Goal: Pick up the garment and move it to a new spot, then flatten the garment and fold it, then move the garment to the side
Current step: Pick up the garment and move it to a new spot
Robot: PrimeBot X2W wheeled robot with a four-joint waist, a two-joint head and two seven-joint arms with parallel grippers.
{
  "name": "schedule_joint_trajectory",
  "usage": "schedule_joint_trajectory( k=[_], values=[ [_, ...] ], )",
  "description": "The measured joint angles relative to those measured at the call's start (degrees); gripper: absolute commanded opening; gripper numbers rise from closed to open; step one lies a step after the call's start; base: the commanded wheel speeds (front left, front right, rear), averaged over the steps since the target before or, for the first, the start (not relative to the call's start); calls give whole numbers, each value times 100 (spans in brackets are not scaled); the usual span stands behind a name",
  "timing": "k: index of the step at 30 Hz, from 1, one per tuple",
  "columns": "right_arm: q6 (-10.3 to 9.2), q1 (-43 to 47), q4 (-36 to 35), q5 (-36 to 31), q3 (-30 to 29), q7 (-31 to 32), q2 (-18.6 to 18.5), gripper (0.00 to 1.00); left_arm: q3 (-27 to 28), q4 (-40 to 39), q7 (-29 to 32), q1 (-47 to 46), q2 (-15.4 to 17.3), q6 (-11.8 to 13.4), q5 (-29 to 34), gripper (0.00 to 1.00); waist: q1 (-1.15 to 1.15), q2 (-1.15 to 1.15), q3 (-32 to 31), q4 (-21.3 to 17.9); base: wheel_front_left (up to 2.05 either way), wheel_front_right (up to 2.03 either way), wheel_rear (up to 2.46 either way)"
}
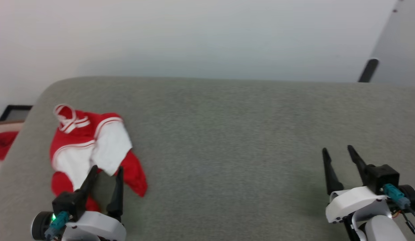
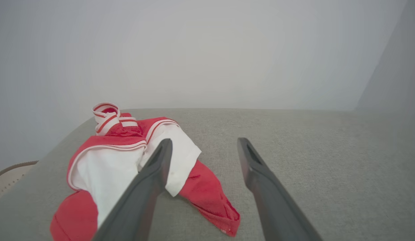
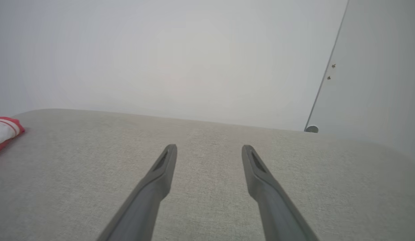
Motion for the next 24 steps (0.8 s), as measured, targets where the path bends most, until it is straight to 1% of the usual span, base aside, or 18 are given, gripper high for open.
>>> schedule_joint_trajectory(
  k=[8, 18, 24],
  values=[
    [2, -59, 27, 63, 517, -5, -15, 100, 81, 22, -3, 5, -98, 4, 2, 100, 0, 0, 31, 669, 0, 0, 0],
    [2, -108, 122, 282, 1059, -5, -43, 100, 250, 119, -5, 97, -196, 37, -5, 100, 0, 0, 12, 1771, 0, 0, 0],
    [2, -481, 281, 431, 1702, -7, 44, 100, 606, -136, -5, 412, -256, 186, -68, 100, 0, 0, -6, 2354, 0, 0, 0]
  ],
)
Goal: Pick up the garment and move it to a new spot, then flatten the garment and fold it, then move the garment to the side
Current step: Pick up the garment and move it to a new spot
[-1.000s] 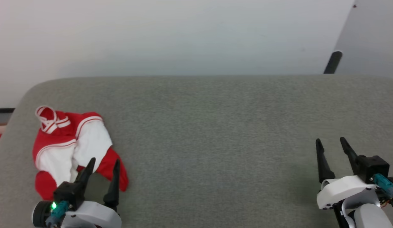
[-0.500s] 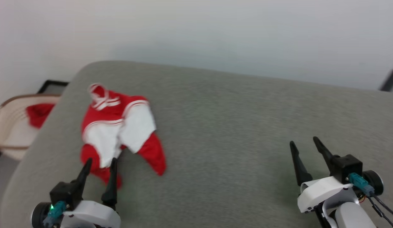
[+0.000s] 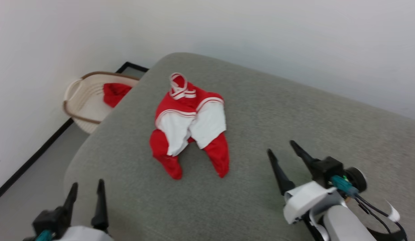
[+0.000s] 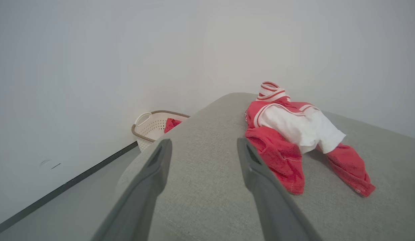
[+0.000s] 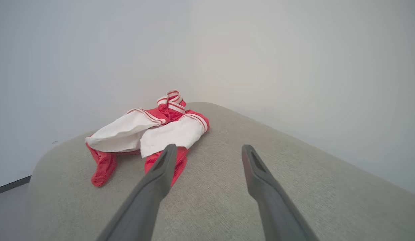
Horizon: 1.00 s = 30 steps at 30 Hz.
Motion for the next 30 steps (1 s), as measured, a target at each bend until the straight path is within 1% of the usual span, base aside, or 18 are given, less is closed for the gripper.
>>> schedule_joint_trajectory(
  k=[4, 9, 15, 18, 20, 24, 26, 30],
  values=[
    [0, -280, 236, 151, 476, 0, 30, 100, 264, -278, 1, 272, -108, 90, -89, 100, 0, 0, 49, 236, 0, 0, 0],
    [0, -559, 419, 377, 916, 0, 59, 100, 455, -605, 1, 569, -288, 121, -137, 100, 0, 0, 166, 345, 0, 0, 0],
    [0, -661, 474, 497, 1022, 0, 9, 100, 492, -698, 1, 660, -385, 109, -135, 100, 0, 0, 195, 349, 0, 0, 0],
    [0, -618, 433, 526, 935, 0, -38, 100, 416, -638, 1, 593, -358, 41, -113, 100, 0, 0, 149, 320, 0, 0, 0],
    [0, -495, 366, 524, 802, -1, -60, 100, 285, -543, 1, 491, -242, -9, -22, 100, 0, 0, 107, 292, 0, 0, 0],
    [0, -93, 158, 397, 524, -1, -88, 100, -89, -328, 153, 14, 103, -119, 24, 100, 0, 0, 2, 202, 0, 0, 0],
    [0, 18, 71, 294, 522, -1, -67, 100, -210, -264, 204, -267, 336, -159, 1, 100, 0, 0, -44, 118, 0, 0, 0],
    [2, 51, -41, 208, 587, -12, -18, 100, -450, -69, 313, -1037, 783, -186, -263, 100, 0, 0, -100, -134, 0, 0, 0]
  ],
)
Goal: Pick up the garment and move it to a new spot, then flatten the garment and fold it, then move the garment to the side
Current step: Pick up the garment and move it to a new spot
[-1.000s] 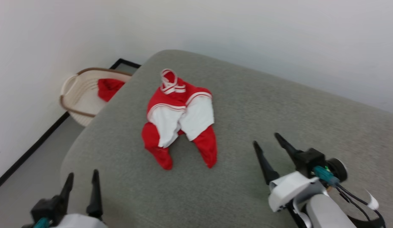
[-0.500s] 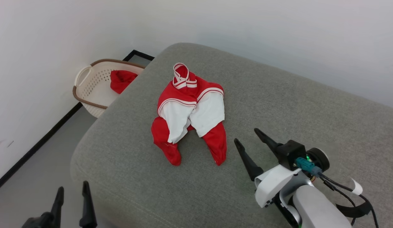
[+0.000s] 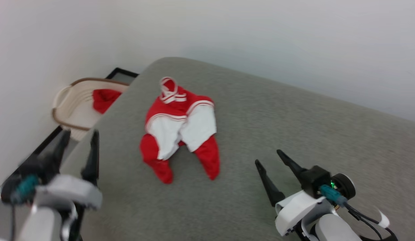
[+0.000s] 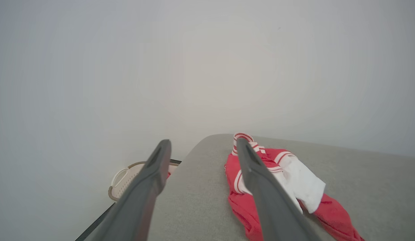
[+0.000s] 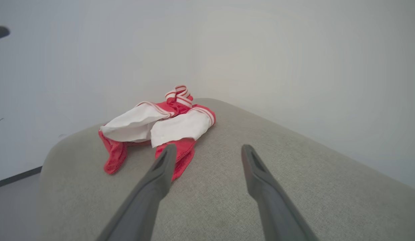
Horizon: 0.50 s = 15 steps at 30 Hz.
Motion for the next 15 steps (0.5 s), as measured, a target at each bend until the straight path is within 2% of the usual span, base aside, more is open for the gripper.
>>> schedule_joint_trajectory(
  k=[4, 7, 11, 13, 15],
  values=[
    [0, 1, -59, -26, 158, -3, 13, 100, -571, 270, 308, -626, 615, -16, -679, 100, 0, 0, -9, -367, 0, 0, 0],
    [0, -19, -92, -34, 210, -2, 18, 100, -984, 576, 564, -1080, 1248, -15, -1059, 100, 0, 0, 37, -692, 0, 0, 0],
    [0, -138, -154, -53, 248, -3, 23, 100, -1525, 1007, 1113, -1675, 1610, -21, -2343, 100, 0, 0, 185, -1178, 0, 0, 0],
    [0, -156, -175, -58, 269, -3, 22, 100, -1839, 1214, 1401, -1926, 1975, -21, -2663, 100, 0, 0, 279, -1420, 0, 0, 0],
    [0, -213, -219, -57, 300, -2, 49, 100, -2086, 1459, 1786, -2096, 2192, -16, -3272, 100, 0, 0, 377, -1655, 0, 0, 0]
  ],
)
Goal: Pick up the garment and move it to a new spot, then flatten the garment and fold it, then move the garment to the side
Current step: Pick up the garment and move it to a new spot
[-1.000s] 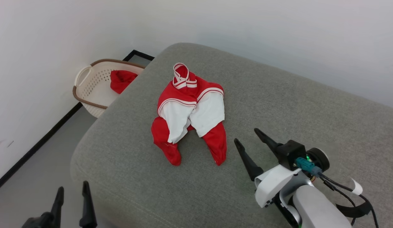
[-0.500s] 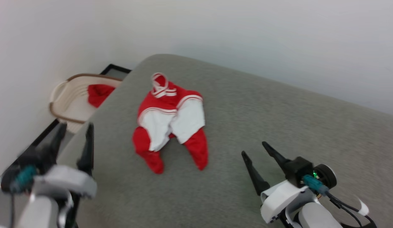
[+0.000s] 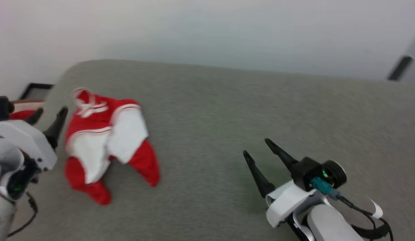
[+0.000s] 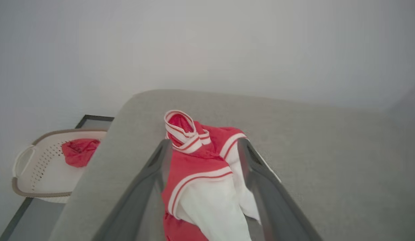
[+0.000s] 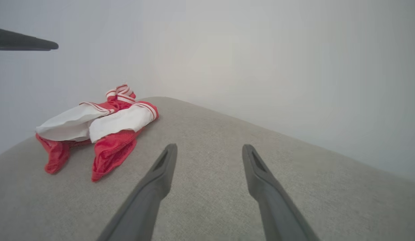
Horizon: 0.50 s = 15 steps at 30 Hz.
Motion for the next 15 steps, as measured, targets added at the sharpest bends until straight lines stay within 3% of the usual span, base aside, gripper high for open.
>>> schedule_joint_trajectory(
  k=[6, 9, 15],
  values=[
    [0, -98, -66, -22, 36, -1, 36, 100, -528, 482, 1265, -264, 413, 0, -1339, 100, 0, 0, 349, -621, 0, 0, 0],
    [0, -190, -130, -45, 11, -1, 58, 100, -673, 745, 1755, -296, 622, 0, -1617, 100, 0, 0, 557, -875, 0, 0, 0],
    [0, -319, -354, -207, -167, -1, 85, 100, -876, 1037, 2039, -620, 906, 0, -2015, 100, 0, 0, 1114, -1232, 0, 0, 0]
  ],
)
